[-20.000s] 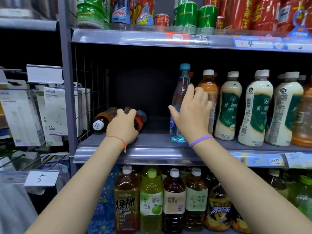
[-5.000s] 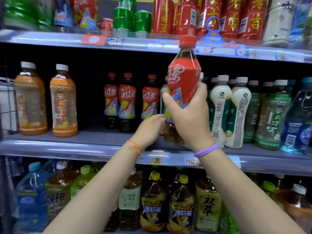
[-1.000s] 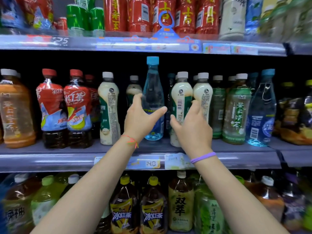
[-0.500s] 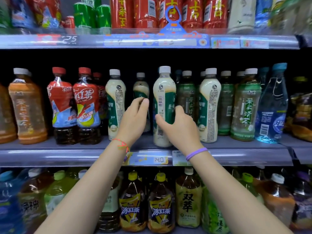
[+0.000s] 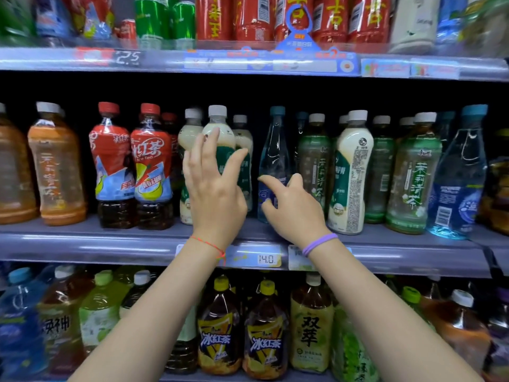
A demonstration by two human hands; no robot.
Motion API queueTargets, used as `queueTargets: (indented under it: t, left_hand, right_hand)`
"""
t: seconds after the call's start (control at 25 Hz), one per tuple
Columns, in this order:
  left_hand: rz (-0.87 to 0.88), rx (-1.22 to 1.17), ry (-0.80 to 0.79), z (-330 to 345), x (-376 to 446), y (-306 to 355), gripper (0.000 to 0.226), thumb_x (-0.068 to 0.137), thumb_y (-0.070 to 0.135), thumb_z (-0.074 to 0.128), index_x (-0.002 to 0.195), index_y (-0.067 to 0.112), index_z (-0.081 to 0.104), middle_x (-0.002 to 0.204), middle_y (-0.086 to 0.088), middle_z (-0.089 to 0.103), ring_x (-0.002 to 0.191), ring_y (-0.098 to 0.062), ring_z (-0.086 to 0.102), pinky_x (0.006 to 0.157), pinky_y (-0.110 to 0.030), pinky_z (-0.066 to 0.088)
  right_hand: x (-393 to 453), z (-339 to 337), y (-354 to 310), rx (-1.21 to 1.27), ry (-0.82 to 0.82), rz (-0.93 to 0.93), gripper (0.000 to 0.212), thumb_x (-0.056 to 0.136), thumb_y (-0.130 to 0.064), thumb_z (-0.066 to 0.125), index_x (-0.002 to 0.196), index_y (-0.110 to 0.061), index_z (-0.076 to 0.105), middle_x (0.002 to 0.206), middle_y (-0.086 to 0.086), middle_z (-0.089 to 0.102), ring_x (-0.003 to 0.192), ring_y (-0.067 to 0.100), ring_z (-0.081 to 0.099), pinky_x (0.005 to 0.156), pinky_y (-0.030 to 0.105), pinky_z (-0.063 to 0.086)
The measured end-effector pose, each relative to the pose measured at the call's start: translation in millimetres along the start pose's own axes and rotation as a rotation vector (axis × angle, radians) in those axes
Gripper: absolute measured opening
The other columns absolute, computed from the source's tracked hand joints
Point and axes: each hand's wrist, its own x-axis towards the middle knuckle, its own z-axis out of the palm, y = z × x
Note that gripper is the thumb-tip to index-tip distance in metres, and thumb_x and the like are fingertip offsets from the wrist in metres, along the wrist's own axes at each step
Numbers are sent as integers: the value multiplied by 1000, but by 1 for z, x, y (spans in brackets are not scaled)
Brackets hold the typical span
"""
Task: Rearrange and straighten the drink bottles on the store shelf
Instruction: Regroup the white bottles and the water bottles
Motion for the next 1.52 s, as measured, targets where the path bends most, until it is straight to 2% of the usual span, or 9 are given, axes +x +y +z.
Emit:
queueTargets:
  t: [0.12, 0.24, 0.32, 0.4, 0.56, 0.8, 1.2, 1.36, 1.52]
  left_hand:
    - [8, -227, -52, 11, 0, 19, 40, 77, 3, 48, 112, 7, 65, 124, -16, 55, 116, -35, 51, 100, -48, 41]
    - [-290, -334, -418, 23, 3, 43, 57, 88, 17, 53, 144, 9, 40, 138, -14, 44, 123, -33, 46, 103, -40, 39]
    - [-472, -337, -677, 34, 4, 56, 78, 91, 25, 57, 155, 9, 14, 147, -15, 39, 127, -35, 45, 99, -39, 37]
    - [-535, -371, -763, 42, 5, 63, 83, 92, 30, 57, 156, 12, 7, 144, -14, 44, 122, -35, 50, 90, -37, 39]
    - [-502, -338, -666, 40, 7, 53, 60, 90, 16, 49, 147, 14, 33, 126, -12, 56, 110, -33, 56, 88, -39, 45]
    - [-12, -126, 72, 11, 4, 31, 44, 77, 1, 47, 119, 2, 60, 139, -22, 48, 133, -39, 41, 114, -49, 26]
    - [-253, -111, -111, 3, -13, -20, 70, 90, 24, 50, 155, 19, 23, 158, -20, 24, 146, -37, 22, 115, -55, 21]
    - [-259, -84, -164, 9, -20, -21, 88, 89, 44, 64, 157, 24, 12, 158, -19, 24, 145, -37, 24, 110, -60, 27]
    - [-256, 15, -201, 15, -22, -18, 110, 74, 63, 71, 156, 27, 9, 157, -26, 21, 142, -44, 27, 104, -61, 33]
  right_hand:
    - [-8, -10, 10, 173, 287, 5, 31, 93, -25, 51, 123, -23, 57, 105, 7, 43, 69, 29, 53, 57, 35, 45]
    - [-15, -35, 41, 157, 724, 56, 35, 83, -14, 56, 117, -6, 54, 106, 14, 47, 86, 31, 51, 67, 38, 46]
    - [-16, -46, 65, 163, 675, 224, 44, 83, -18, 59, 122, -3, 47, 113, 16, 47, 98, 33, 49, 78, 44, 47]
    - [-14, -46, 83, 219, 409, 386, 51, 88, -32, 60, 127, -6, 40, 118, 13, 51, 99, 32, 53, 77, 44, 50]
    - [-19, -43, 88, 197, 209, 393, 48, 87, -50, 65, 107, -12, 42, 103, 6, 59, 84, 27, 60, 60, 36, 48]
    - [-20, -22, 25, 388, 227, 156, 47, 79, -54, 66, 105, -19, 48, 98, -3, 60, 86, 20, 62, 69, 40, 55]
    - [6, 18, -26, 413, 114, 47, 47, 95, -48, 56, 121, -8, 54, 108, 10, 55, 99, 30, 55, 80, 39, 47]
    - [6, 7, -11, 134, 213, 12, 39, 99, -17, 45, 138, -17, 51, 117, 12, 54, 101, 32, 56, 69, 35, 47]
    - [15, -1, 0, -234, 148, 35, 56, 99, -36, 46, 152, -41, 27, 124, 16, 38, 102, 32, 46, 59, 35, 42]
